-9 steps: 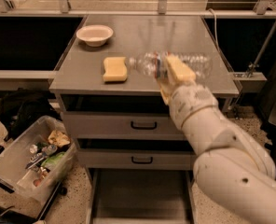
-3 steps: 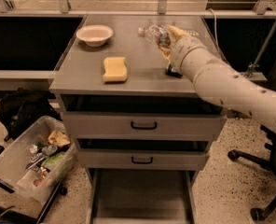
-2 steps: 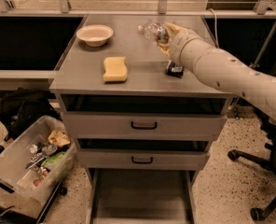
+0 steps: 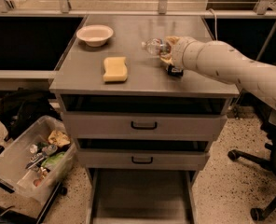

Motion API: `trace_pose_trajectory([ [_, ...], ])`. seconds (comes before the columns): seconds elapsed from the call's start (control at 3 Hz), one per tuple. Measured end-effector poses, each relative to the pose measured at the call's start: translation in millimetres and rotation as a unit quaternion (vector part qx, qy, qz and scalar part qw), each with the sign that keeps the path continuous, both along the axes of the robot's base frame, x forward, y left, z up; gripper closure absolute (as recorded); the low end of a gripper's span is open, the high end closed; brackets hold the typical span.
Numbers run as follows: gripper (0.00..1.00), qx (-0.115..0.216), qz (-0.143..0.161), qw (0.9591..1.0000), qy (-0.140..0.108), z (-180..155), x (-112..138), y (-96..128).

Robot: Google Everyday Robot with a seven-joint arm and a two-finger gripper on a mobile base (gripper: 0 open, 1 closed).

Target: Pick water bottle from bottom drawer and place on counter

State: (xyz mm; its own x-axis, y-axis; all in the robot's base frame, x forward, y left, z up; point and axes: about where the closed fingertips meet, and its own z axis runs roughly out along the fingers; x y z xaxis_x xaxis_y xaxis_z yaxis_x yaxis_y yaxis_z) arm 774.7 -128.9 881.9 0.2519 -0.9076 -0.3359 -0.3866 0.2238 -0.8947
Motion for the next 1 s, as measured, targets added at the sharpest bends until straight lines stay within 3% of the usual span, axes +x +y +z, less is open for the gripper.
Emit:
trace_pose_trajectory([
  [0.33,1.0,0.0,0.0,1.0,0.0,0.5,0.1,1.0],
  [1.0,0.58,0.0,0.0,1.0,0.0,0.5,0.1,1.1],
])
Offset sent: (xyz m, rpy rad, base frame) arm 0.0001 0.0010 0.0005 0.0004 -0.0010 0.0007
